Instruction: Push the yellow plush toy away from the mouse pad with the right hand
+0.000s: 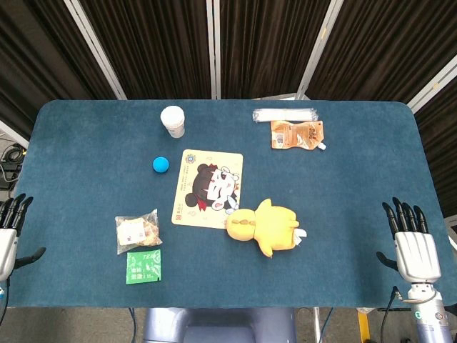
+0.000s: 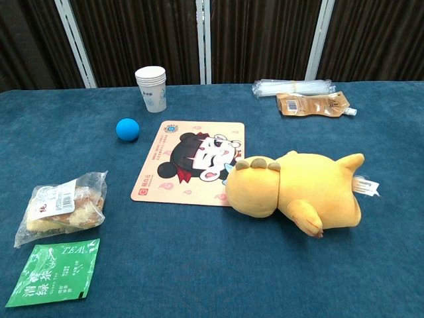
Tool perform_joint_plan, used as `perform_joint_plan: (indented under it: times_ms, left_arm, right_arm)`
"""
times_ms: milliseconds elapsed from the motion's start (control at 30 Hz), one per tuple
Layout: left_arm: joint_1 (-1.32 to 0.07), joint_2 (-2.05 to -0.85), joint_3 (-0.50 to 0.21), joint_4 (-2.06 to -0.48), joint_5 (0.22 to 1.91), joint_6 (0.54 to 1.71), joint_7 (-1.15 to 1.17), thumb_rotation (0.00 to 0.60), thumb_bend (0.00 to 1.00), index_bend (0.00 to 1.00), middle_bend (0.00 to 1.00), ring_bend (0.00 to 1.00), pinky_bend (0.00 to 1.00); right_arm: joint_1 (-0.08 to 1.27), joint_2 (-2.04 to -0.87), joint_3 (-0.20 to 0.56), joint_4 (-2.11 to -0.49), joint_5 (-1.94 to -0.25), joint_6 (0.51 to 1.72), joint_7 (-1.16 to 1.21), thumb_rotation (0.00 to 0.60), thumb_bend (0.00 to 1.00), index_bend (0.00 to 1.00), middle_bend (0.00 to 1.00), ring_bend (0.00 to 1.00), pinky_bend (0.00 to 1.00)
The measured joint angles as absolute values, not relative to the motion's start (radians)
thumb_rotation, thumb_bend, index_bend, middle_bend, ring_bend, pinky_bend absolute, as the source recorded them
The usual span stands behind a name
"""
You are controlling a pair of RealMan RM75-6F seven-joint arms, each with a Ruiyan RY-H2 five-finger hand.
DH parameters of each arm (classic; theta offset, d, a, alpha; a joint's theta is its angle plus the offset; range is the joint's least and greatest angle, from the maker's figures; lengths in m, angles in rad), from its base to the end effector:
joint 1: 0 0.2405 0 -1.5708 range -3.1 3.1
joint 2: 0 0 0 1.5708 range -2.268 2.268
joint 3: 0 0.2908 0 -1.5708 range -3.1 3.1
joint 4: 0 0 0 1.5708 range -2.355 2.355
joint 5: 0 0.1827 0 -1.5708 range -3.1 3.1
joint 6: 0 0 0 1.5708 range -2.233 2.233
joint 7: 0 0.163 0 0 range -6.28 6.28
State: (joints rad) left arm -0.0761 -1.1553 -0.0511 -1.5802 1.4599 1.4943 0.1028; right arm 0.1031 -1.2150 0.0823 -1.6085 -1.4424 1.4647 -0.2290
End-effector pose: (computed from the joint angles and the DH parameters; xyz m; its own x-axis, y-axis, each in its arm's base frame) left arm -0.3422 0.1979 0.1935 0.4804 -0.0004 0.8771 0.8764 0.0404 -0.4800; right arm -0.3300 -0.2118 0.1714 0.5093 0.0017 0.8606 -0.8603 0.0277 0.5091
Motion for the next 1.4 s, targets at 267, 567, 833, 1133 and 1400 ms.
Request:
perform_joint_plan:
  times_ms: [267,567,833,1133,1400]
  left_arm:
    - [-0.075,-1.156,-0.051,-1.581,1.462,1.497,0.104,0.6,0.1,0.0,0.0,0.0,0.0]
    - [-0.076,-1.151,-0.057,-1.579,1.457,1.498,0.09,0.6,0.1,0.0,0.0,0.0,0.0]
    - [-0.074,-1.151,-0.056,-1.582,1.458,1.501,0.095,0.6,0.1,0.0,0.0,0.0,0.0]
    - [-0.078,-1.156,-0.056,-1.586,1.451,1.491,0.111,0.6,0.1,0.0,0.0,0.0,0.0]
    - [-0.076,-1.148,-0.062,-1.585,1.444,1.493,0.092,0.6,0.1,0.0,0.0,0.0,0.0]
  right_arm:
    - [0.103,-1.216,0.078,-1.61,-1.448,1.464,-0.232,0.6,0.15,0.0,0.0,0.0,0.0]
    - [0.107,-1.225,0.075,-1.607,-1.45,1.455,-0.246,0.6,0.15,0.0,0.0,0.0,0.0]
    - [0.109,-1.231,0.07,-1.603,-1.459,1.453,-0.248,0.6,0.29,0.0,0.0,0.0,0.0]
    - [0.127,-1.259,0.077,-1.624,-1.473,1.448,-0.27,0.6,0.95,0.0,0.0,0.0,0.0]
    - [0.183,-1.37,0.115,-1.652,-1.465,1.427,-0.412,0.6,1.0,0.0,0.0,0.0,0.0]
